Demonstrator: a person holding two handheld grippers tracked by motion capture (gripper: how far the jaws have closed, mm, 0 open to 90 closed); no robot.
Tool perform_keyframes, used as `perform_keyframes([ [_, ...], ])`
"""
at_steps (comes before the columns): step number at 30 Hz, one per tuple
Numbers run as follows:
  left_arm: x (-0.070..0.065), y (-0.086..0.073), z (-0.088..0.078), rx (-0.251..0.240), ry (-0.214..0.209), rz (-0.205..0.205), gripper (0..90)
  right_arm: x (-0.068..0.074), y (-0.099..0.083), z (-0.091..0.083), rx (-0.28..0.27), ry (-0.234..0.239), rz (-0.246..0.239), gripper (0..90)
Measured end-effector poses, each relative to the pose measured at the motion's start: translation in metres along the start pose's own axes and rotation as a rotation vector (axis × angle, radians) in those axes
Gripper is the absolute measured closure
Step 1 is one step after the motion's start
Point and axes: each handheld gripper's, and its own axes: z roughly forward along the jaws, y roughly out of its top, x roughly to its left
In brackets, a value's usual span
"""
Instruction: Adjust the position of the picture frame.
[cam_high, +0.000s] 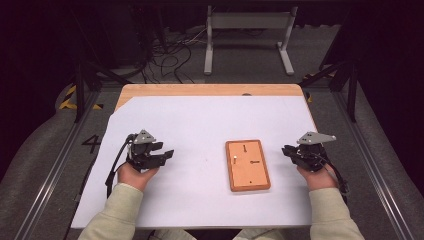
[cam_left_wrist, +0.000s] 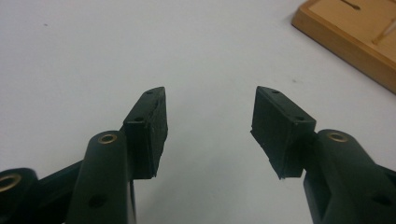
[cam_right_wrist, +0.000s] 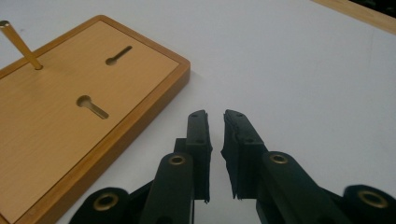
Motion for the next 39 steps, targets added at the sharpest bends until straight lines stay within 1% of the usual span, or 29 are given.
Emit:
perform_keyframes([
  [1,0.0,-0.001,0.0,0.005,-0.003,0.0,44.8,0.002,0.002,-0.001,0.0,0.0,-0.009,80.5],
  [2,0.0,-0.001,-0.001,0.007,-0.008,-0.006,44.8,0.007,0.005,-0.002,0.008,-0.006,-0.049,81.6],
  [3,0.0,-0.001,-0.002,0.004,-0.013,-0.004,45.1,0.009,0.006,-0.003,0.01,-0.008,-0.063,82.6],
  [4,0.0,-0.001,-0.002,0.004,-0.013,-0.004,45.3,0.009,0.006,-0.003,0.01,-0.008,-0.063,82.6],
  [5,0.0,0.001,-0.002,0.004,-0.012,0.008,45.3,0.012,0.007,-0.004,0.015,-0.015,-0.083,83.7],
  [6,-0.001,0.001,-0.002,0.004,-0.018,0.002,45.4,0.015,0.008,-0.006,0.014,-0.024,-0.104,85.2],
  [7,-0.001,0.001,-0.002,0.004,-0.018,0.002,45.4,0.015,0.008,-0.006,0.014,-0.024,-0.104,85.2],
  [8,-0.002,0.002,-0.002,0.007,-0.015,0.016,45.4,0.017,0.009,-0.008,0.016,-0.023,-0.117,86.6],
  [9,-0.004,0.003,-0.002,0.012,-0.014,0.017,45.4,0.019,0.011,-0.01,0.018,-0.016,-0.123,88.2],
  [13,-0.006,0.006,-0.004,0.02,-0.019,0.026,45.1,0.023,0.014,-0.015,0.025,-0.004,-0.139,89.9],
  [15,-0.007,0.007,-0.004,0.022,-0.019,0.024,44.7,0.025,0.016,-0.017,0.035,0.007,-0.146,90.0],
  [16,-0.008,0.008,-0.004,0.028,-0.021,0.032,44.5,0.026,0.017,-0.019,0.039,0.017,-0.15,90.0],
  [18,-0.009,0.008,-0.004,0.027,-0.019,0.039,44.2,0.026,0.017,-0.02,0.038,0.02,-0.153,90.0],
  [20,-0.01,0.008,-0.004,0.028,-0.022,0.038,43.7,0.03,0.02,-0.023,0.026,0.04,-0.173,90.0],
  [21,-0.01,0.008,-0.004,0.03,-0.023,0.04,43.6,0.031,0.021,-0.024,0.029,0.045,-0.176,90.0],
  [22,-0.009,0.008,-0.004,0.03,-0.021,0.046,43.6,0.033,0.022,-0.025,0.035,0.057,-0.174,90.0],
  [23,-0.009,0.008,-0.004,0.032,-0.026,0.04,43.6,0.034,0.023,-0.025,0.044,0.072,-0.177,90.0],
  [24,-0.009,0.008,-0.004,0.031,-0.023,0.045,43.6,0.036,0.023,-0.024,0.064,0.085,-0.186,90.0],
  [26,-0.009,0.009,-0.004,0.033,-0.03,0.04,43.6,0.037,0.024,-0.024,0.074,0.089,-0.192,90.0],
  [28,-0.01,0.009,-0.004,0.03,-0.031,0.048,43.6,0.041,0.025,-0.022,0.098,0.116,-0.201,90.0],
  [29,-0.011,0.009,-0.004,0.032,-0.033,0.039,43.6,0.042,0.025,-0.022,0.107,0.123,-0.209,90.0],
  [32,-0.011,0.009,-0.004,0.034,-0.035,0.042,43.4,0.047,0.027,-0.021,0.129,0.146,-0.213,90.0],
  [33,-0.011,0.01,-0.004,0.041,-0.037,0.051,43.4,0.049,0.027,-0.02,0.135,0.154,-0.223,90.0],
  [34,-0.011,0.01,-0.004,0.042,-0.039,0.05,43.4,0.05,0.027,-0.02,0.142,0.161,-0.225,90.0],
  [35,-0.011,0.01,-0.004,0.042,-0.039,0.05,43.4,0.05,0.027,-0.02,0.142,0.161,-0.225,90.0],
  [39,-0.011,0.01,-0.003,0.05,-0.044,0.046,43.7,0.051,0.025,-0.015,0.191,0.151,-0.218,90.0],
])
